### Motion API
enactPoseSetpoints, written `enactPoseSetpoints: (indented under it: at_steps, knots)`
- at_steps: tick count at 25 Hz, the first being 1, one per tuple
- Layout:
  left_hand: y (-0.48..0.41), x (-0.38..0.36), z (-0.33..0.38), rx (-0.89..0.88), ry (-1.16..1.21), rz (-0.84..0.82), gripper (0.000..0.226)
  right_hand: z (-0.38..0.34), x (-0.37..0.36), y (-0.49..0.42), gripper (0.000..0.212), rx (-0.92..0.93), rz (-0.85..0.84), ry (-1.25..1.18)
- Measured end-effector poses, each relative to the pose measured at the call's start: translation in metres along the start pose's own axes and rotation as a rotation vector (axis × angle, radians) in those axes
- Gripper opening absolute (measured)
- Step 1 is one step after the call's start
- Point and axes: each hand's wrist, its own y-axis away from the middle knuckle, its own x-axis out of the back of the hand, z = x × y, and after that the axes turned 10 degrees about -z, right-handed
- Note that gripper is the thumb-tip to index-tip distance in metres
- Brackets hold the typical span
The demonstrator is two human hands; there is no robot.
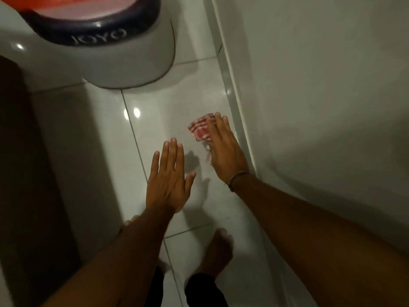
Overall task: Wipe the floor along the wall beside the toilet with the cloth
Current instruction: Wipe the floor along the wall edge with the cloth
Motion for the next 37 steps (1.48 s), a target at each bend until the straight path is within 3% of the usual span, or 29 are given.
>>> enactPoseSetpoints:
  at_steps: [6, 14, 29, 37]
  knots:
    - [-0.064, -0.078, -0.023, -0.013, 0.027, 0.017, 0.092, 0.038, -0.108, -0.021, 0.080, -0.089, -0.140, 0.167]
    - [-0.098, -0.148, -0.047, -0.049, -0.014, 0.131, 0.081, 0.062, -0.169, -0.047, 0.076, -0.023, -0.015, 0.329]
    - [-0.099, -0.155, -0.050, -0.055, -0.025, 0.188, 0.080, 0.077, -0.158, -0.059, 0.064, 0.115, 0.104, 0.258]
    - [-0.098, -0.154, -0.050, -0.065, -0.023, 0.200, 0.080, 0.108, -0.109, -0.126, 0.065, 0.019, 0.169, 0.274]
